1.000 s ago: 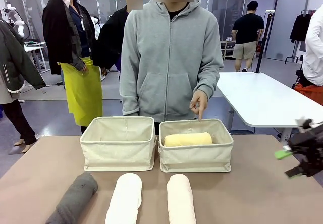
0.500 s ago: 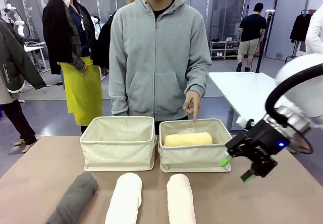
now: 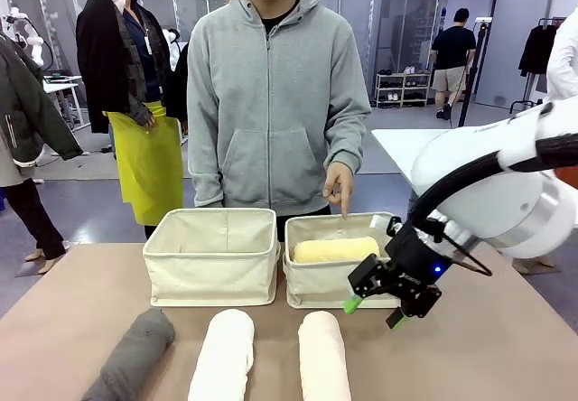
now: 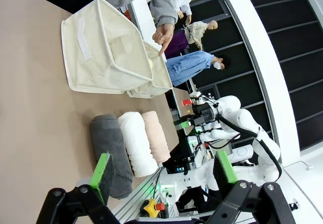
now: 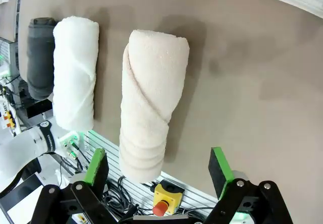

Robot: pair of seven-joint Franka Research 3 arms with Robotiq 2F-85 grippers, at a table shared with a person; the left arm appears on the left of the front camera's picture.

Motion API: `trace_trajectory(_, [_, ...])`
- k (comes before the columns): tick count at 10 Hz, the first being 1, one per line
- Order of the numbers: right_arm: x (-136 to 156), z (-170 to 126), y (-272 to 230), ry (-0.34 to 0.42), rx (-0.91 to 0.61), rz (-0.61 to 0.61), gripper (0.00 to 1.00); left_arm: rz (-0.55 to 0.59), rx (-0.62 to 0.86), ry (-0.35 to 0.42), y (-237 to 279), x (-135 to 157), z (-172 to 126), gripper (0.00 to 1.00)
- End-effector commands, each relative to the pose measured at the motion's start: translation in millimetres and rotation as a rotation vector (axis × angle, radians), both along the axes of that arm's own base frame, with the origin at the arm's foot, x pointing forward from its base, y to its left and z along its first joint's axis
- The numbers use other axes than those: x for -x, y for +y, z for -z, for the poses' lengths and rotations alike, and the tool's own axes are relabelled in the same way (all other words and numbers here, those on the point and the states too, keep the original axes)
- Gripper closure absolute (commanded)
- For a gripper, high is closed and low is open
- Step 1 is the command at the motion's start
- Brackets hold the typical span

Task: Divide the towels into two baskets.
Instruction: Pick up one hotel-folded towel from the bottom of the table and place it in the Fabric basket indicated by the person.

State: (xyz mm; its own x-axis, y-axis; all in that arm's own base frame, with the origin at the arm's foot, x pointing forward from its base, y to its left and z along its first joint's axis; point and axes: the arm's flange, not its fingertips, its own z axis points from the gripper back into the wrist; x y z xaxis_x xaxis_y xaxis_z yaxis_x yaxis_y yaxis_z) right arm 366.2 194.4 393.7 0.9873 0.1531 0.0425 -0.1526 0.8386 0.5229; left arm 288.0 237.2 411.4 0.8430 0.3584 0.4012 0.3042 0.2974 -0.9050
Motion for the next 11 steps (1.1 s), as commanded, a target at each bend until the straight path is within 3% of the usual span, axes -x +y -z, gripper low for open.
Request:
trace_trajectory(1, [-7.7,6.8,21.7,0.008,0.036,0.033,0.00,-0.002,0.012,-0.015,0.9,3.1,-1.3,0.00])
trace_trajectory(5, [-17.8,41.4,57.3,-0.008,0.020,-0.020,0.00,-0.002,0.012,-0.015,0.9,3.1,-1.3,0.00])
trace_trajectory(11, [-16.0,85.1,88.1,0.067,0.062,-0.111,0.00,-0.002,0.012,-0.015,0.9,3.1,-1.3,0.00])
